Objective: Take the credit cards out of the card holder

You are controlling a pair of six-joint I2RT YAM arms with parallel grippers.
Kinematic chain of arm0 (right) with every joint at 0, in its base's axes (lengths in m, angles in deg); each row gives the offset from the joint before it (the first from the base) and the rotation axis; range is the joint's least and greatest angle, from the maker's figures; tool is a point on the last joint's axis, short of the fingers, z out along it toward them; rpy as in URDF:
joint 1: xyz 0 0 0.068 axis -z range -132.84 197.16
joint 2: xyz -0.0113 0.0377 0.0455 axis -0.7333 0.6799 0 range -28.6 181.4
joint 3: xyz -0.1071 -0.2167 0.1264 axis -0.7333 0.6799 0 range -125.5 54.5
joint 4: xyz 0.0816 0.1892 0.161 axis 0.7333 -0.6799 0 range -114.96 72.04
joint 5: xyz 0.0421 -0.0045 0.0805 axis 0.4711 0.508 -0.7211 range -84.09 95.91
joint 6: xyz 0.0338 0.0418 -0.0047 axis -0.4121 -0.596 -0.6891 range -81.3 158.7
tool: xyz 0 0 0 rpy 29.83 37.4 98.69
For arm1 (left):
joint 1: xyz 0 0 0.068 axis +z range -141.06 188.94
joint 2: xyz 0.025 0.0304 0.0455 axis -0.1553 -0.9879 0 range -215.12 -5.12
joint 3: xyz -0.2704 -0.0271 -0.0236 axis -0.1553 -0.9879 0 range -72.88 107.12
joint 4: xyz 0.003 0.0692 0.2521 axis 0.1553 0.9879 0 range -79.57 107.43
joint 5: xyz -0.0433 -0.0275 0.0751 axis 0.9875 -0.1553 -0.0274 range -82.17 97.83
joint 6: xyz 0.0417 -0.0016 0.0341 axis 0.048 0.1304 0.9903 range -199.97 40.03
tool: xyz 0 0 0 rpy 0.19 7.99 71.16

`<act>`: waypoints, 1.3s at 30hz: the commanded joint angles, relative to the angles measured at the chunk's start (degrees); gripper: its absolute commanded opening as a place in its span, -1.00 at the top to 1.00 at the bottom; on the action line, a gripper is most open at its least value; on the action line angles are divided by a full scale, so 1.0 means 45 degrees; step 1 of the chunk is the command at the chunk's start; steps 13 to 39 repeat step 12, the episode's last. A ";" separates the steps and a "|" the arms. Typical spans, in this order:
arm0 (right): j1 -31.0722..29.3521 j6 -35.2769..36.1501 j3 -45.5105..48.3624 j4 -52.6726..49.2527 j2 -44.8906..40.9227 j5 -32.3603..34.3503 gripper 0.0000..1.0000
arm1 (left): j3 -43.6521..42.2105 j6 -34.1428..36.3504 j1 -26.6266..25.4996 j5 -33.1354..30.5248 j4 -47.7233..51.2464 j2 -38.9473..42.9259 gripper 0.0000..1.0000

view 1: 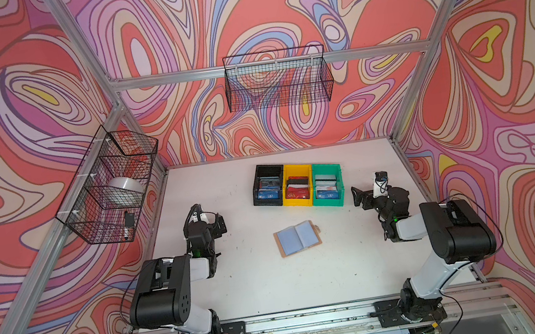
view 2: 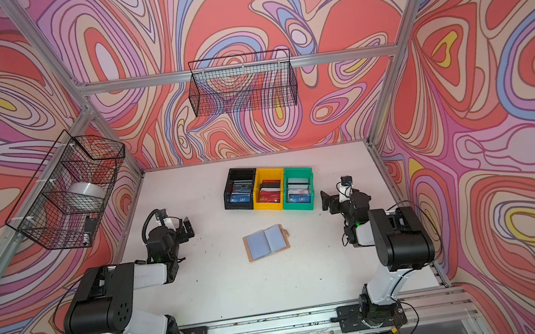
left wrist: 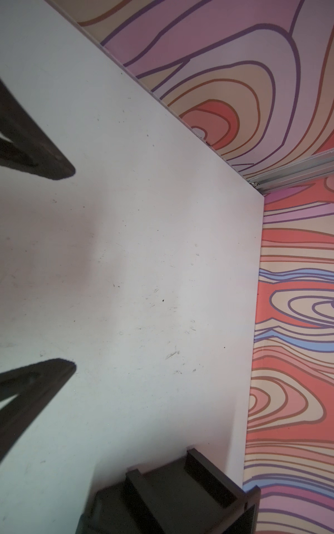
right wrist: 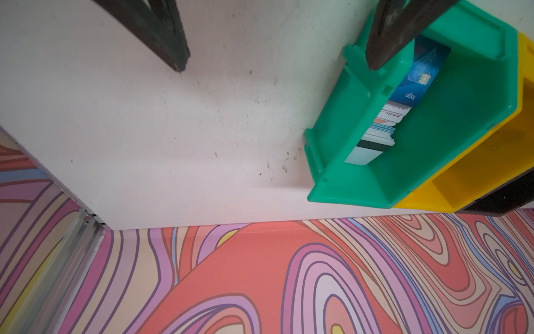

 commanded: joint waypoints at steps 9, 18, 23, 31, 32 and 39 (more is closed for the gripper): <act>-0.0294 0.0200 -0.0151 -0.0287 0.0093 0.0697 -0.97 | 0.0080 0.0191 0.0037 0.0041 -0.0140 -0.0096 -1.00; -0.0292 0.0201 -0.0130 -0.0258 0.0093 0.0713 -0.97 | 0.0108 0.0231 0.0041 0.0122 -0.0071 -0.0103 -1.00; -0.0292 0.0201 -0.0130 -0.0258 0.0093 0.0713 -0.97 | 0.0108 0.0231 0.0041 0.0122 -0.0071 -0.0103 -1.00; -0.0292 0.0201 -0.0130 -0.0258 0.0093 0.0713 -0.97 | 0.0108 0.0231 0.0041 0.0122 -0.0071 -0.0103 -1.00; -0.0292 0.0201 -0.0130 -0.0258 0.0093 0.0713 -0.97 | 0.0108 0.0231 0.0041 0.0122 -0.0071 -0.0103 -1.00; -0.0292 0.0201 -0.0130 -0.0258 0.0093 0.0713 -0.97 | 0.0108 0.0231 0.0041 0.0122 -0.0071 -0.0103 -1.00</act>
